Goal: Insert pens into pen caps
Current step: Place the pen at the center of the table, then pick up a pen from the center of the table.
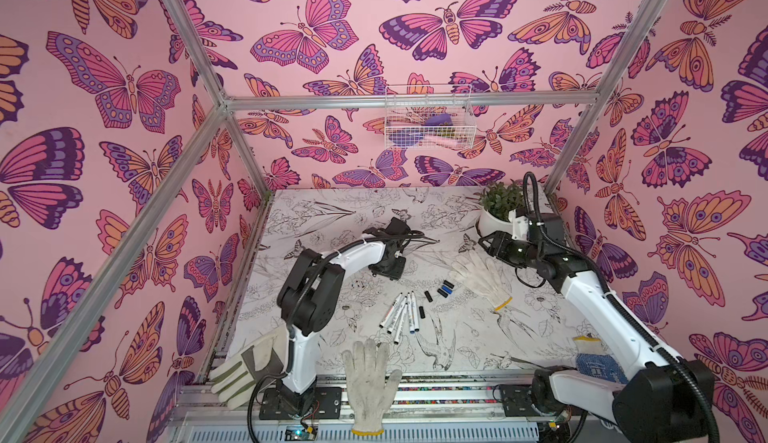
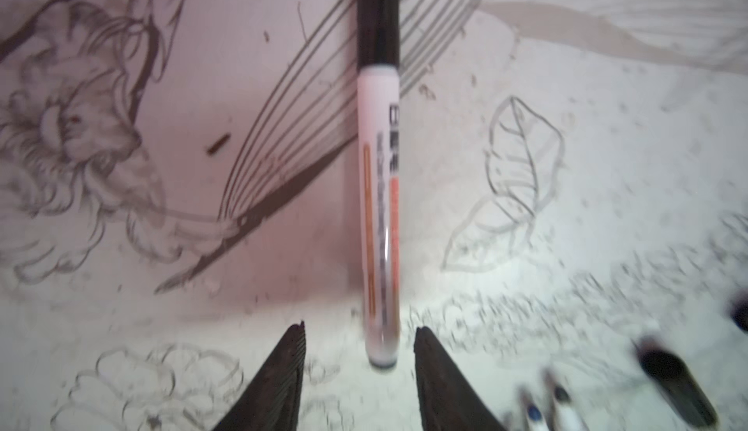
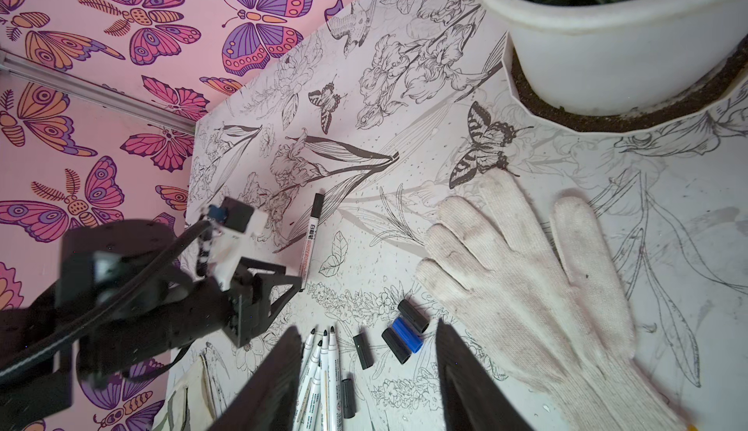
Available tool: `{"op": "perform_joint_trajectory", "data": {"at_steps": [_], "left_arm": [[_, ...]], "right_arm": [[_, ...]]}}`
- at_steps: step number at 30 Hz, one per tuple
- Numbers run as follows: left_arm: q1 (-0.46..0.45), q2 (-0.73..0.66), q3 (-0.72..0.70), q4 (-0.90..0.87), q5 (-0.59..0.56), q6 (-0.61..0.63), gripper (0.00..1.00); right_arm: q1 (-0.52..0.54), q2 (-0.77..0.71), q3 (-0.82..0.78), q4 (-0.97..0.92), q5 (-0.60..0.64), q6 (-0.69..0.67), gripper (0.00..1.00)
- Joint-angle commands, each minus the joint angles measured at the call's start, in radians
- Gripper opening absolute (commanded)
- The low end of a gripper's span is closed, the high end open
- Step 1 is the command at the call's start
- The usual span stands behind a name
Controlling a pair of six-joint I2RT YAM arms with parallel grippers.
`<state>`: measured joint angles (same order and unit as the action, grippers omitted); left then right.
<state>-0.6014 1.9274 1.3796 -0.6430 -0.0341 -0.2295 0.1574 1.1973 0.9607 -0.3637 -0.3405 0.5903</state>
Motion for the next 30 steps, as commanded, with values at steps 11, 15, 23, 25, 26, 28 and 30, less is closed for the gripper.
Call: {"op": "perform_joint_trajectory", "data": {"at_steps": [11,15,23,25,26,28,30], "left_arm": [[-0.127,-0.364,-0.452,0.114,0.091,-0.035,0.50],[-0.149,-0.361,-0.482,0.133,0.053,-0.048,0.49],[-0.176,-0.296,-0.471,0.133,0.068,-0.039,0.47],[-0.178,-0.288,-0.475,0.134,0.049,-0.063,0.46],[-0.178,-0.288,-0.476,0.136,0.039,-0.074,0.45],[-0.178,-0.293,-0.479,0.144,0.028,-0.084,0.44],[-0.178,-0.299,-0.479,0.149,0.024,-0.080,0.44]], "right_arm": [[-0.001,0.005,-0.005,0.006,-0.011,-0.030,0.55],[-0.001,0.008,-0.005,0.007,-0.011,-0.031,0.55],[0.000,-0.003,0.002,-0.007,-0.006,-0.041,0.55],[0.000,-0.007,0.001,-0.010,-0.005,-0.045,0.55],[-0.001,-0.007,0.002,-0.012,-0.003,-0.046,0.55],[0.000,-0.007,0.001,-0.008,-0.004,-0.045,0.55],[-0.001,-0.003,0.001,-0.007,-0.004,-0.044,0.55]]}}
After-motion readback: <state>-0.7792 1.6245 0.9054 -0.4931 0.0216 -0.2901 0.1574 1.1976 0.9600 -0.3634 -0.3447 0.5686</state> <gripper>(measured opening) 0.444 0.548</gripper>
